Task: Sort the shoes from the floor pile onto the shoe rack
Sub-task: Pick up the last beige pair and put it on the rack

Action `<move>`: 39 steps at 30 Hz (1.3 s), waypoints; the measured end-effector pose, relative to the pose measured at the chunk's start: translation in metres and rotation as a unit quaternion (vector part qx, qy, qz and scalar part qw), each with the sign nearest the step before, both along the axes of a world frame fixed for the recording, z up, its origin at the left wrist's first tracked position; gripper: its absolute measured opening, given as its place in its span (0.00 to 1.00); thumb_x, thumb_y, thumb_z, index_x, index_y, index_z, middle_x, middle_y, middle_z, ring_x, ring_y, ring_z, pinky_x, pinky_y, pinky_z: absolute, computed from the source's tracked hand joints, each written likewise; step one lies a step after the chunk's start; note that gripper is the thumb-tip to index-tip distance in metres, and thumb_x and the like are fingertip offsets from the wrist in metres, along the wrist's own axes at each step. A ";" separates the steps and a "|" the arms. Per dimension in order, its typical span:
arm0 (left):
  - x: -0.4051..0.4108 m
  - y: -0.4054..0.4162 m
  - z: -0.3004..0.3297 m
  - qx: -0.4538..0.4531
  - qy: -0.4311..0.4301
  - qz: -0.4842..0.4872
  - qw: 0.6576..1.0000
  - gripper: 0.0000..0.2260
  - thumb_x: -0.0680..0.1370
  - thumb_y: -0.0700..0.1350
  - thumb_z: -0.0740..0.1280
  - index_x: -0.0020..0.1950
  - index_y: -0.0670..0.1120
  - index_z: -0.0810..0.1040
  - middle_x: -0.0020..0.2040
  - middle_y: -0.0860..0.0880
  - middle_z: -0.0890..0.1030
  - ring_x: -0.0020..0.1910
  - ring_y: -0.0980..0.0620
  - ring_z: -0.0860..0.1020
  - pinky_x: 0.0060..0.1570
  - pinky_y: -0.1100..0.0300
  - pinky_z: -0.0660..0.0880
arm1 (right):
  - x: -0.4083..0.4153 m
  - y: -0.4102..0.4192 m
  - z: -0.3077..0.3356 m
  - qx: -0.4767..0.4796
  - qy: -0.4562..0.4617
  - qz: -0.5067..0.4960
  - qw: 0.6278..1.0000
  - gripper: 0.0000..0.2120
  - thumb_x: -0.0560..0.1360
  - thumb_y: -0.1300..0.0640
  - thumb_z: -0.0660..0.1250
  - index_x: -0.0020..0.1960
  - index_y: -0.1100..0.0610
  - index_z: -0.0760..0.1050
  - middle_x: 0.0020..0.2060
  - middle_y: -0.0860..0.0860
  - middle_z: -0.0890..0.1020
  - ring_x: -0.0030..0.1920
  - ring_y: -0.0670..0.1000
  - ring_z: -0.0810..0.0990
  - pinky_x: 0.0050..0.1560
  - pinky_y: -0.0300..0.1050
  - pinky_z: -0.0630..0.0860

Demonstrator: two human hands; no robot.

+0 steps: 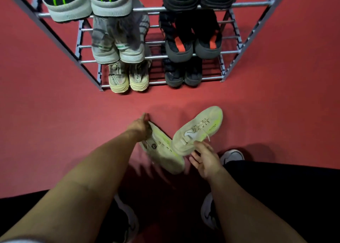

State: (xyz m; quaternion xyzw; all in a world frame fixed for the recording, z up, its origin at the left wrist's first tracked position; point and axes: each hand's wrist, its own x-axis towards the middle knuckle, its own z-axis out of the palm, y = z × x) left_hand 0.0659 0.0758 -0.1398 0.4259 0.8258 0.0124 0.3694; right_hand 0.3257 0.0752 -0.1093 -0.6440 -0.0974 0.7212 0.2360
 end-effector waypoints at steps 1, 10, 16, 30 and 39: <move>0.000 0.001 -0.002 0.006 -0.015 0.029 0.999 0.27 0.77 0.44 0.65 0.76 0.45 0.63 0.67 0.41 0.76 0.63 0.42 0.76 0.58 0.56 0.71 | 0.001 0.001 0.000 -0.001 -0.004 -0.013 1.000 0.08 0.75 0.56 0.71 0.53 0.52 0.76 0.48 0.49 0.82 0.49 0.50 0.80 0.47 0.46 0.77; -0.025 -0.021 0.017 -0.039 -0.104 0.066 0.992 0.15 0.77 0.51 0.68 0.55 0.40 0.79 0.48 0.44 0.82 0.46 0.46 0.79 0.47 0.56 0.76 | -0.003 0.007 0.011 -0.008 0.015 -0.045 0.999 0.16 0.76 0.54 0.70 0.63 0.52 0.76 0.56 0.51 0.84 0.54 0.51 0.82 0.48 0.49 0.80; -0.037 -0.017 0.120 0.047 -0.049 0.093 0.993 0.06 0.73 0.43 0.69 0.45 0.41 0.79 0.35 0.43 0.80 0.29 0.47 0.78 0.27 0.61 0.74 | -0.028 0.010 0.061 0.021 -0.029 -0.058 0.998 0.07 0.74 0.54 0.66 0.51 0.53 0.78 0.49 0.51 0.84 0.44 0.50 0.83 0.35 0.43 0.78; -0.055 -0.129 0.356 0.215 -0.214 0.319 0.898 0.08 0.78 0.43 0.62 0.56 0.44 0.76 0.38 0.45 0.77 0.33 0.48 0.74 0.29 0.58 0.80 | -0.082 -0.001 0.233 0.231 -0.012 0.205 0.951 0.09 0.75 0.52 0.64 0.53 0.53 0.77 0.43 0.51 0.82 0.41 0.51 0.81 0.33 0.44 0.75; -0.043 -0.178 0.414 0.332 -0.312 0.414 0.788 0.07 0.77 0.43 0.60 0.53 0.48 0.75 0.38 0.46 0.76 0.32 0.51 0.74 0.23 0.61 0.76 | -0.054 0.011 0.331 0.340 -0.001 0.233 0.911 0.08 0.72 0.57 0.63 0.50 0.55 0.77 0.38 0.52 0.80 0.40 0.53 0.79 0.41 0.46 0.77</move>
